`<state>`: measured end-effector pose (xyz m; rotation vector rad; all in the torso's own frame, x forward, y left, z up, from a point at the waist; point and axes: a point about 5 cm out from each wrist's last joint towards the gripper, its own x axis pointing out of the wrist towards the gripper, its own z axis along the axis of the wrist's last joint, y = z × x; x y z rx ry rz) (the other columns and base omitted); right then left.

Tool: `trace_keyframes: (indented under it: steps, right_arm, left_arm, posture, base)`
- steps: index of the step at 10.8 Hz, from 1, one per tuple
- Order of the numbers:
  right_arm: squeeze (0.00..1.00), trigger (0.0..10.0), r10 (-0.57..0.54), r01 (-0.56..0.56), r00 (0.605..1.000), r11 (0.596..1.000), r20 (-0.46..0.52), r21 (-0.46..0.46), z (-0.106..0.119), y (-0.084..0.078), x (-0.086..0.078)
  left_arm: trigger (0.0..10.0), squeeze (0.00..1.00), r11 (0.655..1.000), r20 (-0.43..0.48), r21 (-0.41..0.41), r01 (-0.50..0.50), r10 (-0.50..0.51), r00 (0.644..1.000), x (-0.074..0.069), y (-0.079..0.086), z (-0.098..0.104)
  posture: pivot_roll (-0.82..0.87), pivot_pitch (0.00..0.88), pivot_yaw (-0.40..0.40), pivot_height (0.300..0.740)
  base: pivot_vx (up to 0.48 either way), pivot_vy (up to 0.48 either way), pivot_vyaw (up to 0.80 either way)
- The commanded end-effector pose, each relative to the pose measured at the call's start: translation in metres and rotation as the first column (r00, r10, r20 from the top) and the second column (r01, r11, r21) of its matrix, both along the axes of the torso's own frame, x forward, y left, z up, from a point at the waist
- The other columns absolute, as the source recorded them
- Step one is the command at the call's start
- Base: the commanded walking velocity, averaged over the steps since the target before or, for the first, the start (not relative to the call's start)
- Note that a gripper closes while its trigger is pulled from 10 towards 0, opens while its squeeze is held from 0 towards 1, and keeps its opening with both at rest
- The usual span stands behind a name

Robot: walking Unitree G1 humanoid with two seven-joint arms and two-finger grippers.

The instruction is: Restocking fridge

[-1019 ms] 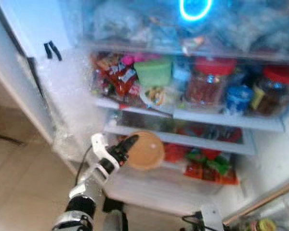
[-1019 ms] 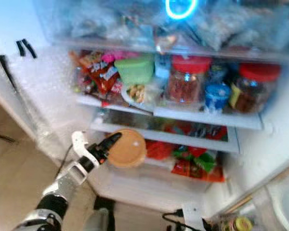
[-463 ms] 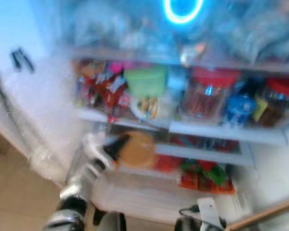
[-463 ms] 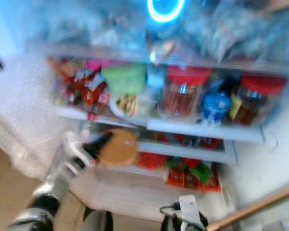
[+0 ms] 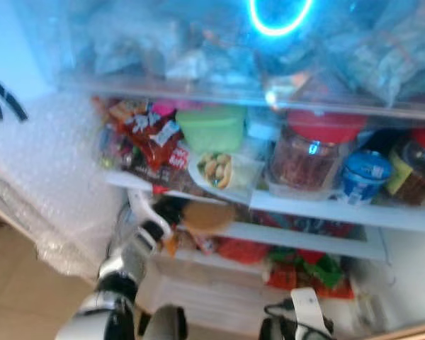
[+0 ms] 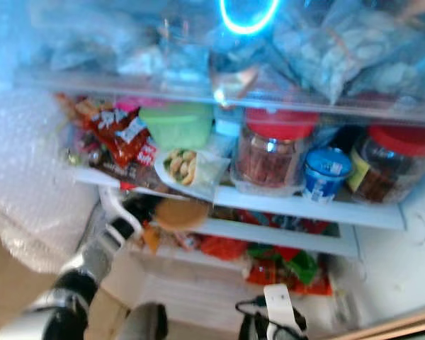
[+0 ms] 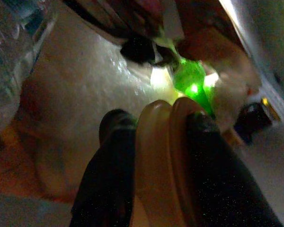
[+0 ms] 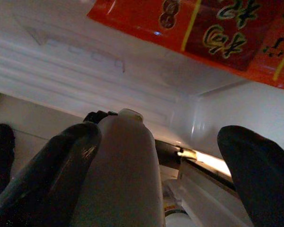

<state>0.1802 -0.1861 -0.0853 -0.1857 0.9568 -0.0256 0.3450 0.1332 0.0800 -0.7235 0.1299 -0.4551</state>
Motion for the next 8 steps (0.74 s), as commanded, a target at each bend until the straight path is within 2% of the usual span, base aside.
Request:
trace_keyframes:
  steps: [1, 3, 6, 8]
  right_arm:
    - [0.00, 10.0, 0.000, 0.001, 0.995, 1.000, -0.096, 0.012, -0.012, 0.004, -0.024]
    - [0.00, 10.0, -0.002, 0.004, 0.995, 1.000, -0.096, 0.013, -0.012, 0.004, -0.024]
    - [0.00, 10.0, -0.002, 0.004, 0.995, 1.000, -0.096, 0.013, -0.012, 0.004, -0.025]
    - [0.00, 10.0, -0.001, 0.002, 0.995, 1.000, -0.096, 0.010, -0.012, 0.004, -0.026]
  left_arm:
    - [10.0, 0.00, 0.999, -0.024, 0.018, -0.036, 0.037, 0.999, 0.001, 0.002, -0.003]
    - [10.0, 0.00, 0.996, -0.055, -0.036, -0.084, 0.082, 0.995, 0.008, 0.003, 0.002]
    - [10.0, 0.00, 0.995, -0.059, -0.042, -0.088, 0.086, 0.995, 0.009, 0.003, 0.002]
    - [10.0, 0.00, 0.983, -0.097, -0.027, -0.179, 0.176, 0.980, 0.019, -0.001, 0.009]
  posture:
    - [0.07, 0.101, 0.045, 0.632]
    - [0.06, 0.099, 0.047, 0.632]
    - [0.06, 0.099, 0.047, 0.632]
    - [0.05, 0.093, 0.047, 0.632]
  base:
    - [0.000, 0.000, 0.00]
    - [0.000, 0.000, 0.00]
    - [0.000, 0.000, 0.00]
    - [0.000, 0.000, 0.00]
